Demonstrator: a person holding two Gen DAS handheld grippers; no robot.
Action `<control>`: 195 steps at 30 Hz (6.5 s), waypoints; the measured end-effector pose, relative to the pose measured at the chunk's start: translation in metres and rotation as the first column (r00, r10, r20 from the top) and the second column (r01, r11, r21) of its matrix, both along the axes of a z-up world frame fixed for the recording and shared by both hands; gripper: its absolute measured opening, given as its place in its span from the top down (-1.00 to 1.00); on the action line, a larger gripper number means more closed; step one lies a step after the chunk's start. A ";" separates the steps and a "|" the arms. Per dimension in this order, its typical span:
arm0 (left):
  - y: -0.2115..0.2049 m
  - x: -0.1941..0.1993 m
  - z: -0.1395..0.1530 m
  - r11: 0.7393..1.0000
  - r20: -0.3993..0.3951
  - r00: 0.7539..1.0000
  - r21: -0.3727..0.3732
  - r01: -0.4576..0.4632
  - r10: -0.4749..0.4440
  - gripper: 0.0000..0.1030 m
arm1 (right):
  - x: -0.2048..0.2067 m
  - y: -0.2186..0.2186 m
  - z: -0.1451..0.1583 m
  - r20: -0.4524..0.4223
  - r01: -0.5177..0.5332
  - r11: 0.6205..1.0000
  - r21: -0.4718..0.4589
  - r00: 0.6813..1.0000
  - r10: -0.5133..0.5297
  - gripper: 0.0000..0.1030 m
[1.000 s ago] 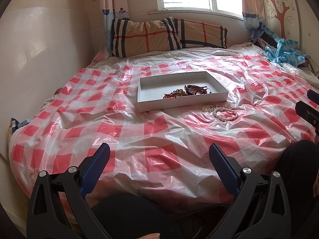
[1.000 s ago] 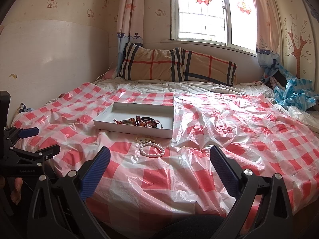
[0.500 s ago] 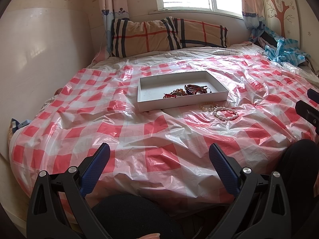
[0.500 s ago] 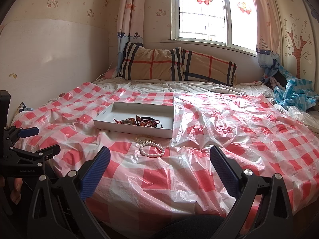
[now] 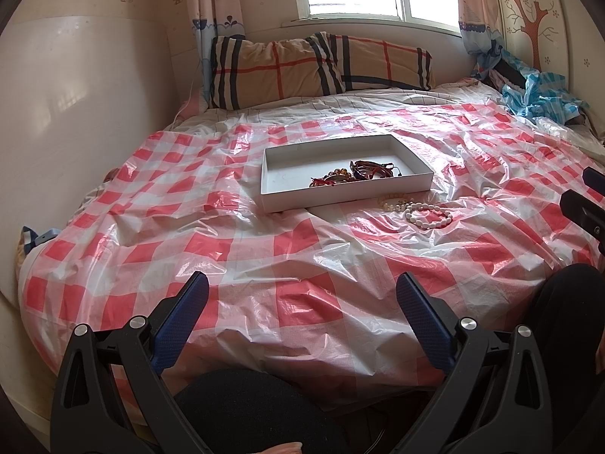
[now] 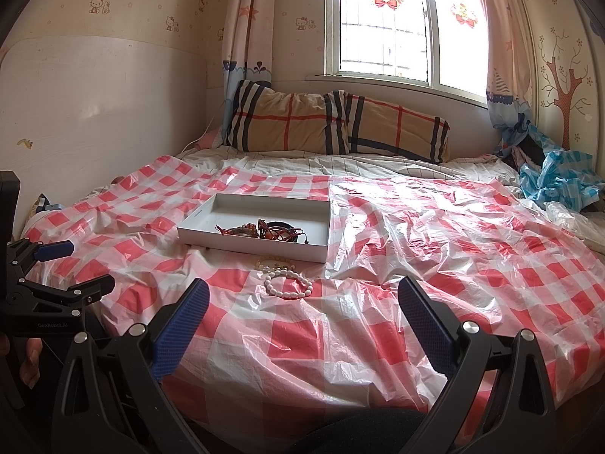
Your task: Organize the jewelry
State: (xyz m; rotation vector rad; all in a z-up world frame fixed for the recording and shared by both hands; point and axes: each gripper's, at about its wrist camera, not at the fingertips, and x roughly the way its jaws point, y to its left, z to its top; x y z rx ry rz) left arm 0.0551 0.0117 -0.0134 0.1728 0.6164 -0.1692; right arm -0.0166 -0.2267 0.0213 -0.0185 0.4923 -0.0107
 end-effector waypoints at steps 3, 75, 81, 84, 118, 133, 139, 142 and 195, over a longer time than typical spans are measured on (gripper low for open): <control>0.000 0.000 0.000 1.000 0.000 1.000 0.001 0.000 0.000 -0.85 | 0.000 0.000 0.000 0.000 0.000 1.000 -0.001 1.000 0.000 -0.86; -0.003 0.000 0.000 1.000 0.001 1.000 0.008 0.000 0.000 -0.85 | 0.000 0.001 0.000 0.000 0.000 1.000 -0.004 1.000 0.000 -0.86; -0.004 0.000 0.000 1.000 0.000 1.000 0.009 0.000 0.000 -0.85 | 0.000 0.002 0.000 0.000 0.000 1.000 -0.004 1.000 0.000 -0.86; -0.004 -0.001 0.000 1.000 0.001 1.000 0.010 0.001 -0.001 -0.85 | 0.000 0.002 0.000 0.000 0.000 1.000 -0.004 1.000 0.000 -0.86; -0.004 0.000 -0.001 1.000 0.001 1.000 0.012 0.000 0.000 -0.85 | -0.001 0.002 0.000 0.001 -0.001 1.000 -0.005 1.000 0.001 -0.86; -0.003 0.000 0.000 1.000 0.002 1.000 0.015 0.003 -0.003 -0.85 | -0.001 0.002 0.000 0.001 -0.001 1.000 -0.004 1.000 0.001 -0.86; -0.003 0.000 0.000 1.000 0.002 1.000 0.016 0.002 -0.002 -0.85 | -0.001 0.002 0.000 0.001 -0.001 1.000 -0.004 1.000 0.001 -0.86; -0.004 0.000 0.000 1.000 0.003 1.000 0.017 0.002 -0.002 -0.85 | -0.001 0.002 0.000 0.001 -0.001 1.000 -0.004 1.000 0.001 -0.86; -0.016 0.069 -0.007 0.999 -0.100 0.994 0.017 0.039 -0.037 -0.85 | 0.107 0.003 -0.029 -0.196 -0.043 0.998 0.042 0.979 0.051 -0.86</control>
